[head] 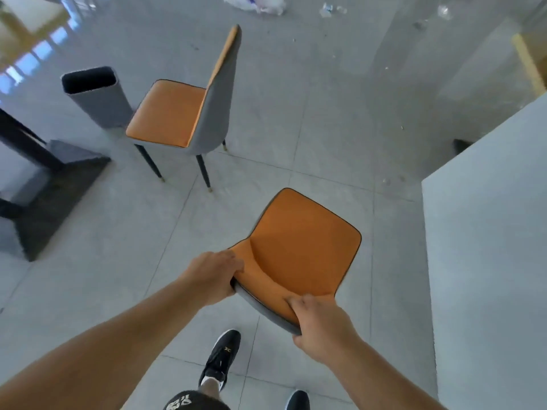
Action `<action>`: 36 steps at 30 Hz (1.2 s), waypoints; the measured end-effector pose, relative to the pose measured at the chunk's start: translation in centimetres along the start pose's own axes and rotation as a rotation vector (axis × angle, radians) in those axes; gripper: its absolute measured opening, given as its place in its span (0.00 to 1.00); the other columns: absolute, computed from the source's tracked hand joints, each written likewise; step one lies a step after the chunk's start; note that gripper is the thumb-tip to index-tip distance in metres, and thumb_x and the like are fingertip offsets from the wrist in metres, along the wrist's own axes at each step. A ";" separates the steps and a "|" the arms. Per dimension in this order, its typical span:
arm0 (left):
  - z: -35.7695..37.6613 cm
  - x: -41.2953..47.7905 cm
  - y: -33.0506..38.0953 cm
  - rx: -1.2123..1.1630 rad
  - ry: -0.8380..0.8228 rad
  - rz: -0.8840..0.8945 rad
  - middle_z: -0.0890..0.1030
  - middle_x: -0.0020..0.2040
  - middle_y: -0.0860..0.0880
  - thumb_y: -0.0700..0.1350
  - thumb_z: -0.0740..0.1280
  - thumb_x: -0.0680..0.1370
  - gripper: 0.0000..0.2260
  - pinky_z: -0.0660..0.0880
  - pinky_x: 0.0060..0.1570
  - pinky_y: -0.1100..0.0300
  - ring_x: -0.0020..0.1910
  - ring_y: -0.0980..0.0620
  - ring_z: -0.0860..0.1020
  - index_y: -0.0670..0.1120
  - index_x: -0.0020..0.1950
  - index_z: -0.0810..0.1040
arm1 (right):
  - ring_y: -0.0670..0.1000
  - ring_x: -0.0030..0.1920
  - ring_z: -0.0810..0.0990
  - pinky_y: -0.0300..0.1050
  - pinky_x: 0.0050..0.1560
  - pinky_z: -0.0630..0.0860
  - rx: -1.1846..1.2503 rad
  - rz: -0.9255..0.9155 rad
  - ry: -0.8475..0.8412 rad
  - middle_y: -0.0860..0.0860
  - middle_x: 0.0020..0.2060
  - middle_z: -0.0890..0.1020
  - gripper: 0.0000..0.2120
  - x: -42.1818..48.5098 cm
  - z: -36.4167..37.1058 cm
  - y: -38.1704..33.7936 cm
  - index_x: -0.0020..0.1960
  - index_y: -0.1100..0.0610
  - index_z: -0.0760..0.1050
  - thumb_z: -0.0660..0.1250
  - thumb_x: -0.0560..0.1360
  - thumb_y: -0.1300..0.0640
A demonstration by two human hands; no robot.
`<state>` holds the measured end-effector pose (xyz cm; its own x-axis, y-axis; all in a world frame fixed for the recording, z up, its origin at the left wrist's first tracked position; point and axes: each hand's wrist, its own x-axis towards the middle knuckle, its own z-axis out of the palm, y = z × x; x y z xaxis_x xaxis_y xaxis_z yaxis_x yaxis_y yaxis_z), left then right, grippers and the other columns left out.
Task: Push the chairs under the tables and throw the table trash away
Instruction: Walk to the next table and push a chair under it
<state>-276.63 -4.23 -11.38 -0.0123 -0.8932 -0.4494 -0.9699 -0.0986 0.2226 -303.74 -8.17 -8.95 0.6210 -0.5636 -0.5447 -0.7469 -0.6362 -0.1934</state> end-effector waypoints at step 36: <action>1.1 -12.2 -17.2 -0.752 0.485 -1.305 0.74 0.67 0.58 0.55 0.65 0.78 0.20 0.74 0.61 0.50 0.64 0.50 0.69 0.64 0.71 0.69 | 0.58 0.58 0.74 0.73 0.62 0.68 -0.695 -0.937 -0.087 0.49 0.53 0.75 0.12 33.0 -14.7 -31.5 0.60 0.44 0.69 0.64 0.80 0.56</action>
<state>-260.09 8.83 -10.68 0.9182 -0.0583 -0.3917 0.0887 -0.9337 0.3469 -256.21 -14.48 -8.88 0.8214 0.3000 -0.4851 0.3025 -0.9502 -0.0755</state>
